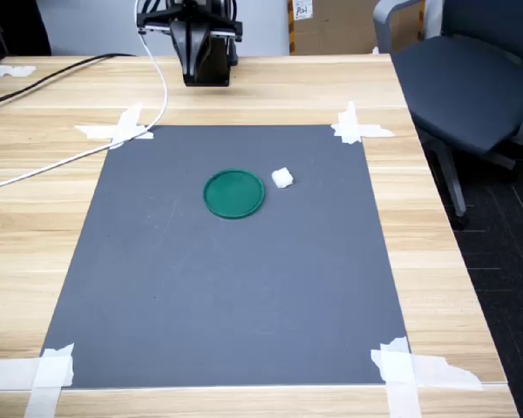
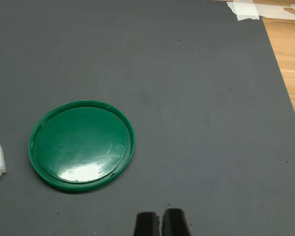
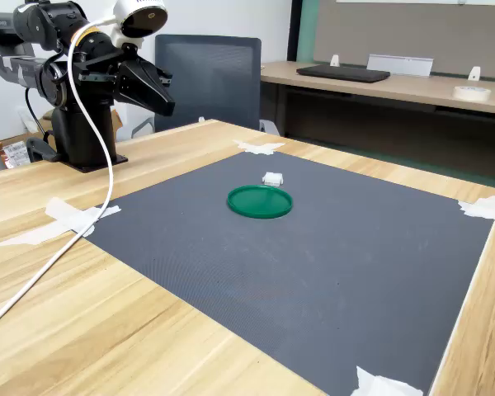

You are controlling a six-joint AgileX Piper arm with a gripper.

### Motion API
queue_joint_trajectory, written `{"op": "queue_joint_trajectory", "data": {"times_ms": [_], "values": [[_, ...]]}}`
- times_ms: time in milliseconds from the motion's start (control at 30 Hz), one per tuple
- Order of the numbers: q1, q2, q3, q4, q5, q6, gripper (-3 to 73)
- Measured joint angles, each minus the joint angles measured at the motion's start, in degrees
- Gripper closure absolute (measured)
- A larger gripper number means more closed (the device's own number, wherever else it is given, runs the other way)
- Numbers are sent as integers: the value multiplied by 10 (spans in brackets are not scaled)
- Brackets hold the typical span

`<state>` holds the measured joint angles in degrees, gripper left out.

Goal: Grasp a white terminal and put it in the green lid.

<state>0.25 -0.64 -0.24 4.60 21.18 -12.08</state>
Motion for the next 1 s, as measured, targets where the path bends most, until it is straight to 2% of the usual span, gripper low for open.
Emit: {"op": "queue_joint_trajectory", "data": {"times_ms": [667, 833, 1000], "values": [[0, 0, 0, 0, 0, 0, 724], [0, 0, -1, -15, -1, 0, 724], [0, 46, -28, -35, 37, 0, 724]]}}
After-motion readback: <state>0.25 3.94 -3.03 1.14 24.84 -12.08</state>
